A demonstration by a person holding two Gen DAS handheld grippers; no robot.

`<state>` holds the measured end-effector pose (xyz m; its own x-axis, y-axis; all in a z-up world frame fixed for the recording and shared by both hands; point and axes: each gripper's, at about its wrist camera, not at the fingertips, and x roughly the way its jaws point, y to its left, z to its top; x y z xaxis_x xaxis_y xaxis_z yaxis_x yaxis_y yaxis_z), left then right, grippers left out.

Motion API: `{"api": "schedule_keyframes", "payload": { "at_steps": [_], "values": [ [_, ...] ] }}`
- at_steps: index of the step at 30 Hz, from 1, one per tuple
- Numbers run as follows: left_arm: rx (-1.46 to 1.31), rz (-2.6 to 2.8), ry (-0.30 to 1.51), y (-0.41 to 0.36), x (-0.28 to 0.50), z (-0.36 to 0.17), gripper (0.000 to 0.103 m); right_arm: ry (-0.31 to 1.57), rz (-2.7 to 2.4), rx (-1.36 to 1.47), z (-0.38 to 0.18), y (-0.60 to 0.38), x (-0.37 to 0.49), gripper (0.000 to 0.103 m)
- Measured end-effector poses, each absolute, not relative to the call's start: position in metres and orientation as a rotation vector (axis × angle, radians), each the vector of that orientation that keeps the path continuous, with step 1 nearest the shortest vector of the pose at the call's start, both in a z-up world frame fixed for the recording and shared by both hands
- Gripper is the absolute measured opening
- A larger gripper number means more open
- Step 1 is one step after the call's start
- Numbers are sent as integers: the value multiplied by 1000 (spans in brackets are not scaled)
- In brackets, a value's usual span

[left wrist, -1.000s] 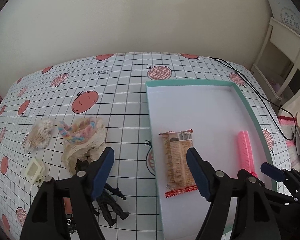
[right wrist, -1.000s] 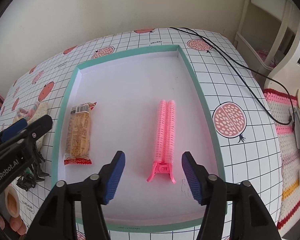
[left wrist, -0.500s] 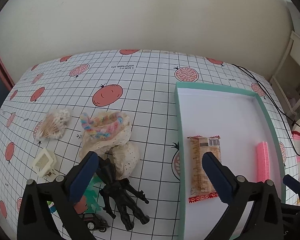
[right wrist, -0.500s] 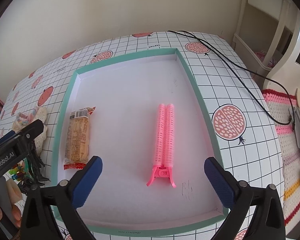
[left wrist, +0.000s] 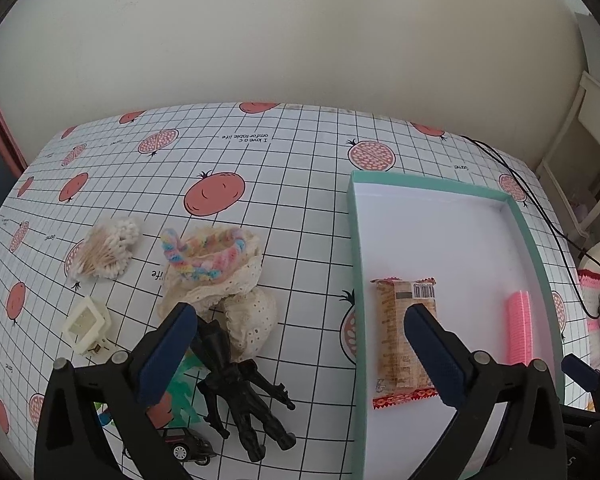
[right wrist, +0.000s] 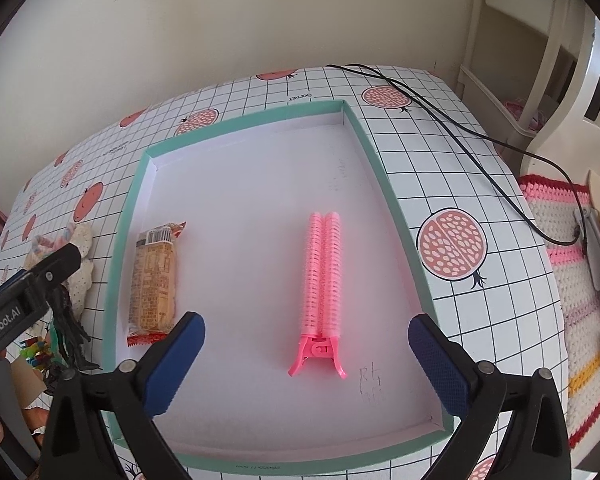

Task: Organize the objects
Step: 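Withdraw both open tools from the tray toward the remaining items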

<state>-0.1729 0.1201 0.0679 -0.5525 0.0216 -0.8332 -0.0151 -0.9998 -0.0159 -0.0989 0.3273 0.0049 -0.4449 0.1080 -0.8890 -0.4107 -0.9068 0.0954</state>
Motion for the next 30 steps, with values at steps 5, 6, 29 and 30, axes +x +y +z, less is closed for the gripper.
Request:
{"api": "schedule_keyframes", "payload": {
  "at_steps": [5,6,29,30],
  "values": [
    [-1485,2732,-11,120,-172,69,103,426,2397,-1431,11,326,-98,103],
    [-1482,2725,-14,120,-171,71,103,428,2399,-1424,14,326,-97,103],
    [-1435,2752,-191,38,-148,121,103,416,2584,-1372,75,246,-107,103],
    [-1432,2759,-204,33,-148,123,103,399,2590,-1366,77,241,-108,103]
  ]
}}
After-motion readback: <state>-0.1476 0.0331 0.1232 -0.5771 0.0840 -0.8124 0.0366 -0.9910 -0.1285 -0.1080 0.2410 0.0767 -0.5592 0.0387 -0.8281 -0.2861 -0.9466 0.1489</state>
